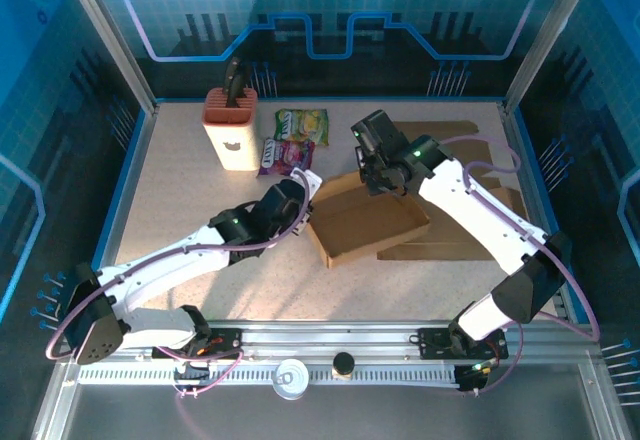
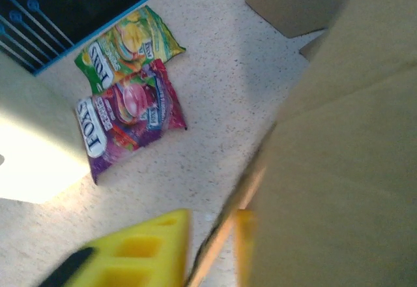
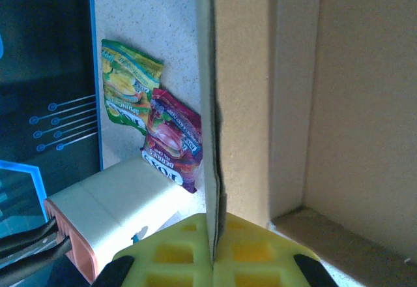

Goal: Fold the paper box

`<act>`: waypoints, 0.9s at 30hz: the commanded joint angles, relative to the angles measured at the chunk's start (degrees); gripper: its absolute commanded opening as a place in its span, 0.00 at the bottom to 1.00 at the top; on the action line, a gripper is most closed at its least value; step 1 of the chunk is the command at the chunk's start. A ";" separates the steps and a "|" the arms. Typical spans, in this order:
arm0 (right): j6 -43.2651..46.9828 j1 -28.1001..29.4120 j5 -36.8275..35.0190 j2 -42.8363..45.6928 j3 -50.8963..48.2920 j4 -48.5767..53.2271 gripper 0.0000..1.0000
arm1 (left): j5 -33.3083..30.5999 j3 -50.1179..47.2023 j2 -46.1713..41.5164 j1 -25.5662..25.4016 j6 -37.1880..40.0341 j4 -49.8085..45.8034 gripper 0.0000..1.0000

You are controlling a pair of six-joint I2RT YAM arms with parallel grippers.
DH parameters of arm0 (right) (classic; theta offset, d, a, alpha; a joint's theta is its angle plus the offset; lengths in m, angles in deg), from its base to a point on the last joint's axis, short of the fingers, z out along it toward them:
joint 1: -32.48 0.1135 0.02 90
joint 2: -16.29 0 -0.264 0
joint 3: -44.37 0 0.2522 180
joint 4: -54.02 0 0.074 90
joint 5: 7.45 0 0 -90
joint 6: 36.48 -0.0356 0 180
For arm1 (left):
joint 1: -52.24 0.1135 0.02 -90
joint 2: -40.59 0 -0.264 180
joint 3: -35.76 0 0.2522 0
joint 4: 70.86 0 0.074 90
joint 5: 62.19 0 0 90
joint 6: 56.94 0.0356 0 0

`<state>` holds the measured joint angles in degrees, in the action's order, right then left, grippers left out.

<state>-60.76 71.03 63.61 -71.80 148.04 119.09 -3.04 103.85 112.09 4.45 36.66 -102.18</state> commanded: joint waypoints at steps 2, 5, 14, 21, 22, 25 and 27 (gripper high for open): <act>7.97 -1.00 3.10 1.69 -2.62 -7.45 0.00 | -1.59 2.05 0.21 1.12 -0.01 -0.05 0.00; 24.55 -2.62 3.85 3.33 -3.98 -15.96 0.18 | 2.19 0.44 -2.91 3.61 0.31 -0.36 0.00; 79.37 -20.48 26.74 21.51 -26.39 -49.12 0.84 | 6.96 2.79 -7.67 8.50 1.68 -11.41 0.00; 103.46 -33.01 41.97 17.52 -29.78 -50.49 0.77 | 5.62 1.32 -9.20 10.41 2.35 -16.32 0.00; 106.44 -33.36 43.47 15.67 -29.56 -49.41 0.79 | 5.88 1.54 -9.38 10.74 2.83 -17.10 0.00; 115.02 -32.98 45.93 9.40 -26.80 -43.72 0.85 | 6.60 2.57 -9.78 12.46 3.91 -19.62 0.00; 118.99 -32.57 47.41 4.90 -24.00 -39.52 0.85 | 7.48 3.03 -10.53 14.47 4.23 -21.32 0.00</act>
<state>45.49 38.20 105.20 -62.67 120.68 73.80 3.69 105.12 103.44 16.64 39.06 -118.55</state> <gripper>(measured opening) 0.852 0.052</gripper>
